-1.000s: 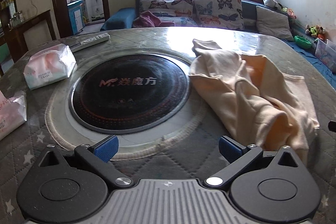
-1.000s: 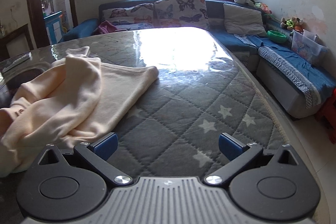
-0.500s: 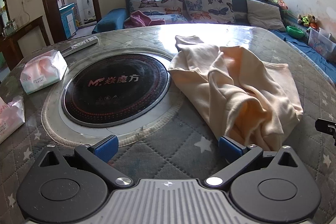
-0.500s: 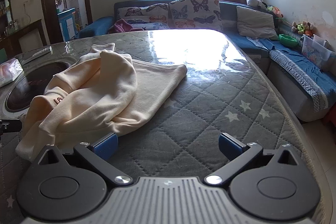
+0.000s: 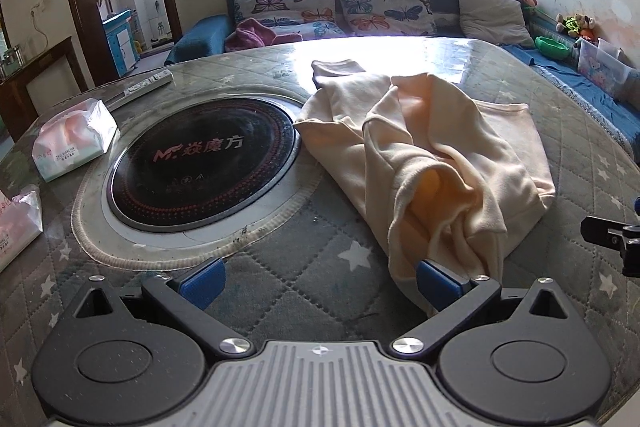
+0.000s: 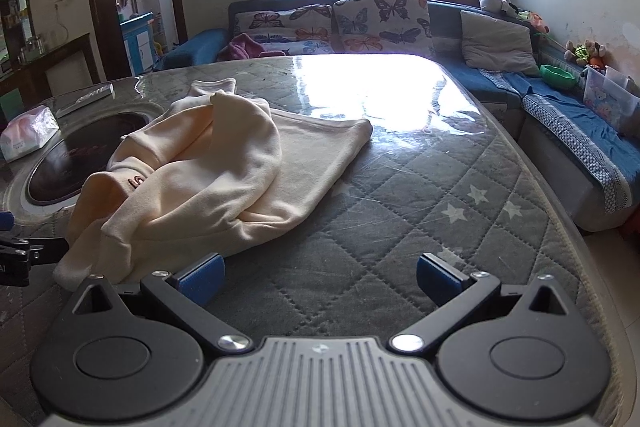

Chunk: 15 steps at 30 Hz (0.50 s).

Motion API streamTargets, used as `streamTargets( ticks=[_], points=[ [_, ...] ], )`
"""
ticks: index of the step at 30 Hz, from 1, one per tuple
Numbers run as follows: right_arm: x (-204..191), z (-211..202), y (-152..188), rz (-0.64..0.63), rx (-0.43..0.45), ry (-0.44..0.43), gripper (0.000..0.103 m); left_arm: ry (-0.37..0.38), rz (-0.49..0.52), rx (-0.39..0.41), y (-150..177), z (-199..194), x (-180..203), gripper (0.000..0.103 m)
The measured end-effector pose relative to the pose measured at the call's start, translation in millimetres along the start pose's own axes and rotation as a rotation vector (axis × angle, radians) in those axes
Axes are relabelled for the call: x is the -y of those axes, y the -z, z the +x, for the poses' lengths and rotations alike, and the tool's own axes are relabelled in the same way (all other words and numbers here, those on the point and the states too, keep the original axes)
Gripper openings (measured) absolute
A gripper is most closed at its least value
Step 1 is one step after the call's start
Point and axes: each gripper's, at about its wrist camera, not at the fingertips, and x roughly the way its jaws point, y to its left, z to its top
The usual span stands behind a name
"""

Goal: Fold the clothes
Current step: 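Move both grippers toward the crumpled cream sweatshirt on the table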

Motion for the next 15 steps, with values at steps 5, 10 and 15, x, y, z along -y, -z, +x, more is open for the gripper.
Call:
streamTargets(
  ticks=[5,10,15],
  points=[
    [-1.4,-3.7,1.9,-0.003,0.003,0.001,0.103,-0.004,0.003,-0.001,0.2,-2.2,2.1,0.103],
    [-1.4,-4.7,2.0,0.000,0.005,-0.001,0.103,-0.010,0.012,0.001,-1.1,-3.9,4.4,0.103],
    [-2.9,-4.3,2.6,0.000,0.004,-0.007,0.103,-0.015,0.026,0.002,-3.1,-3.6,7.3,0.103]
  ],
)
